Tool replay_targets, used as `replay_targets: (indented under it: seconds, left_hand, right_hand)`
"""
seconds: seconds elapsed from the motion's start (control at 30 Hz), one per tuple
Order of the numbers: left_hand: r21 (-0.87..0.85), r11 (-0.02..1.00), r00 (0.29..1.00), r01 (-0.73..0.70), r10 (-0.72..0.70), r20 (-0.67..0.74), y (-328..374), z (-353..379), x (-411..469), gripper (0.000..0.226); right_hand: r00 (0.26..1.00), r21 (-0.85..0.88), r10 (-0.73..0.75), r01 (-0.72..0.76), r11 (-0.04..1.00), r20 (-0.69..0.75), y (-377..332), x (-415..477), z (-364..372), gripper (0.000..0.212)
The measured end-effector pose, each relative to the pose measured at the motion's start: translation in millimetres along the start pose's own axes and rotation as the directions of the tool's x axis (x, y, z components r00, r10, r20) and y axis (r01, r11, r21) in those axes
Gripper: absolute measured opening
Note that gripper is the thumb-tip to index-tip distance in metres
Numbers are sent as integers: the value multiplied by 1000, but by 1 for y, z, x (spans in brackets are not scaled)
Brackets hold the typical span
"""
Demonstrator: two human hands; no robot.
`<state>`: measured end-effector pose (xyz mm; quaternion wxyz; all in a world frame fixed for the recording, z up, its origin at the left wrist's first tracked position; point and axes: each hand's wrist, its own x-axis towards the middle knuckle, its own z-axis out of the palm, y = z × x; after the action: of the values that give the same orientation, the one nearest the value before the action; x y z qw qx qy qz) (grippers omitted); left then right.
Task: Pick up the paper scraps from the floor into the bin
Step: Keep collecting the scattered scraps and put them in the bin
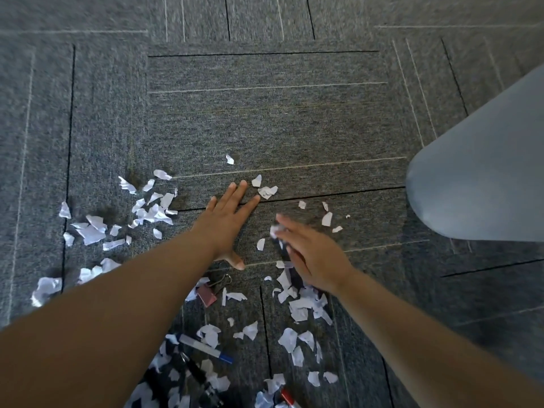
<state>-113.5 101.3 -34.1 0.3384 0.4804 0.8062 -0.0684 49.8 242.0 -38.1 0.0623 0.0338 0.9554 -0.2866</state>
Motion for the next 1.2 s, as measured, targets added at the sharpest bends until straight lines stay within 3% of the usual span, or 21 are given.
replay_targets:
  seconds: [0.07,0.17,0.27,0.37,0.5,0.57,0.63,0.73,0.8,0.97,1.07,1.13,1.2]
  left_hand:
    - [17,1000,1000,-1,1,3,0,-1,0,138]
    - [73,997,1000,-9,10,-17,-3,-2,-1,134]
    - [197,980,987,2,29,-157,-9,-15,1,118]
    - [204,978,955,30,32,-295,-19,-34,17,101]
    - [86,996,973,31,-11,-228,-27,-40,41,72]
    - [20,1000,978,13,-9,-210,-29,-38,44,66]
    - [-24,998,972,-56,49,-231,-28,-33,36,63]
    - [2,984,954,-178,173,-244,-23,-14,13,61]
    - [42,973,941,-225,229,-248,-19,9,-7,66]
    - [71,963,910,-259,268,-315,-22,43,-44,59]
    - [68,956,892,-286,292,-345,-29,41,-50,51]
    - [26,948,875,-319,304,-377,-34,35,-50,38]
    - [-17,966,883,-259,230,-410,-42,29,-49,39]
  right_hand:
    - [989,-9,6,-7,1000,-151,-3,-16,1,29]
    - [901,63,284,-279,958,-327,17,-18,-4,37]
    - [863,80,468,-462,883,-189,45,-7,-8,53]
    - [924,-53,379,-382,923,-46,41,10,-8,57]
    - [986,-19,137,-135,991,96,-3,13,9,55]
    - [997,34,24,-27,999,71,-22,-1,21,47]
    - [999,88,-32,35,995,-41,-28,-18,28,37]
    - [981,75,67,-54,996,-184,-15,-22,20,35]
    - [968,24,160,-158,987,-192,-3,-6,7,42]
    - [993,-164,115,-107,981,41,4,67,-15,55]
    - [972,-213,152,-112,971,181,1,90,-14,55]
    - [968,-231,125,-73,970,217,-1,85,-6,54]
    - [978,-189,21,18,982,206,-10,64,8,54]
